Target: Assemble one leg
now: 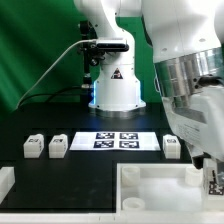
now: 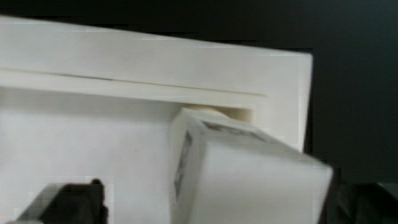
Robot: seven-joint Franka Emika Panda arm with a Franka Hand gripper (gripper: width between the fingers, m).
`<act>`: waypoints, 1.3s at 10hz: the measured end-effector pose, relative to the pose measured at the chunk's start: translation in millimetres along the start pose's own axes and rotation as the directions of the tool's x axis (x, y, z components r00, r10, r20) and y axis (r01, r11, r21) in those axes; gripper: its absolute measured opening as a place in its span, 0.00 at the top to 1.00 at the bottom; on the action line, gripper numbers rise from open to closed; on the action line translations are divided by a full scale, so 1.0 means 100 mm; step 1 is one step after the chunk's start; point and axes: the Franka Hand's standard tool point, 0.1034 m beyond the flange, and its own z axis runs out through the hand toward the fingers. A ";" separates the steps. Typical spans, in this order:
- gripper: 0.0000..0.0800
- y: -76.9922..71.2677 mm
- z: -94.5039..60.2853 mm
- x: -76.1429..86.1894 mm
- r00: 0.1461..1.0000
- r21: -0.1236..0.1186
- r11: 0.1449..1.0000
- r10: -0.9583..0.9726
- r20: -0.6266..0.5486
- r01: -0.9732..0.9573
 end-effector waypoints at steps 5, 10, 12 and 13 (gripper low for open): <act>0.19 -0.07 -0.01 0.00 0.787 -0.061 0.786 -0.617 -0.015 0.615; 0.53 -0.11 0.01 0.07 0.513 -0.097 0.511 -0.858 -0.005 0.854; 0.63 -0.11 0.01 0.09 0.646 -0.096 0.645 -0.763 -0.021 0.758; 0.63 -0.11 0.00 0.11 0.715 -0.094 0.714 -0.699 -0.031 0.694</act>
Offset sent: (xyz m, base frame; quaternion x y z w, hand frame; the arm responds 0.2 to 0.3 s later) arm 0.0000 0.0000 0.0000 0.0000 0.0000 -0.2667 0.9638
